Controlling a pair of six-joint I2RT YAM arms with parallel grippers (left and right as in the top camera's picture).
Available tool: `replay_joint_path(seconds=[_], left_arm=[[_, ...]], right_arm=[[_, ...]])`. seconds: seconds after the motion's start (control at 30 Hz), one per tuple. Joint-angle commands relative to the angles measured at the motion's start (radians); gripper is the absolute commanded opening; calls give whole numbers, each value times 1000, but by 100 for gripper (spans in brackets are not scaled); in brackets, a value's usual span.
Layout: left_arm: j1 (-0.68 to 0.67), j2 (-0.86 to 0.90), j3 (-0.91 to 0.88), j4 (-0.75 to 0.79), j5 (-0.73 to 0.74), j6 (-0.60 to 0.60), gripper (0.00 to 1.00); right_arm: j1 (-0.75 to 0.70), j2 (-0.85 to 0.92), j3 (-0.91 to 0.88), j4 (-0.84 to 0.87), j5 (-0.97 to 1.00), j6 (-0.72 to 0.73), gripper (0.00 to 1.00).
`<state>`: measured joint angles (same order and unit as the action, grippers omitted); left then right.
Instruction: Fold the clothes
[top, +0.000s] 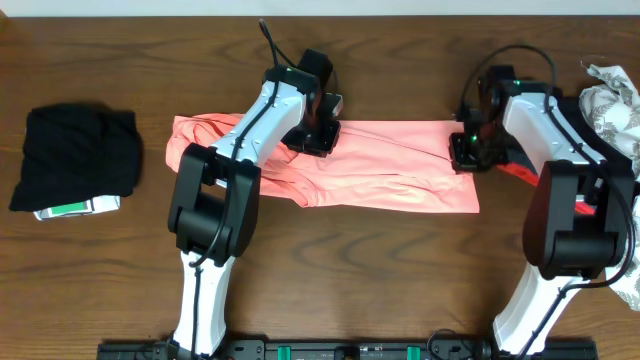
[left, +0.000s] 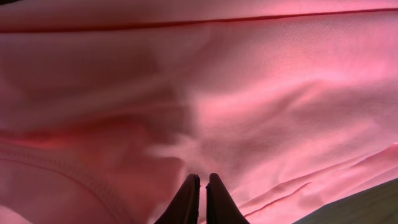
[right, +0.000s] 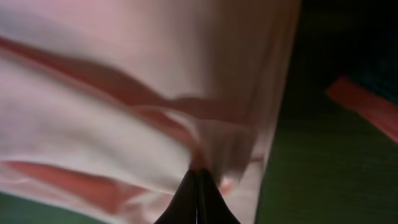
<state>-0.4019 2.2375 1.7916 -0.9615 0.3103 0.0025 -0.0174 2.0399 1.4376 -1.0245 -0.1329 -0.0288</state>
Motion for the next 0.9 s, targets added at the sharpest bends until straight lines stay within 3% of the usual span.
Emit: replay_joint_path(seconds=[0.0, 0.33, 0.57, 0.67, 0.7, 0.87], left_arm=[[3, 11, -6, -10, -9, -4, 7], [12, -17, -5, -28, -21, -3, 6], [94, -212, -5, -47, -223, -34, 7], [181, -299, -5, -54, -227, -34, 43], [223, -319, -5, -53, -227, -34, 50], [428, -316, -6, -55, -175, -34, 60]], right_arm=[[-15, 9, -51, 25, 24, 29, 1], [-15, 9, -104, 64, 24, 28, 1], [-15, 9, -104, 63, 25, 28, 1], [-15, 9, -104, 63, 24, 28, 1], [-15, 9, -104, 63, 25, 28, 1], [-15, 9, -104, 63, 24, 28, 1]])
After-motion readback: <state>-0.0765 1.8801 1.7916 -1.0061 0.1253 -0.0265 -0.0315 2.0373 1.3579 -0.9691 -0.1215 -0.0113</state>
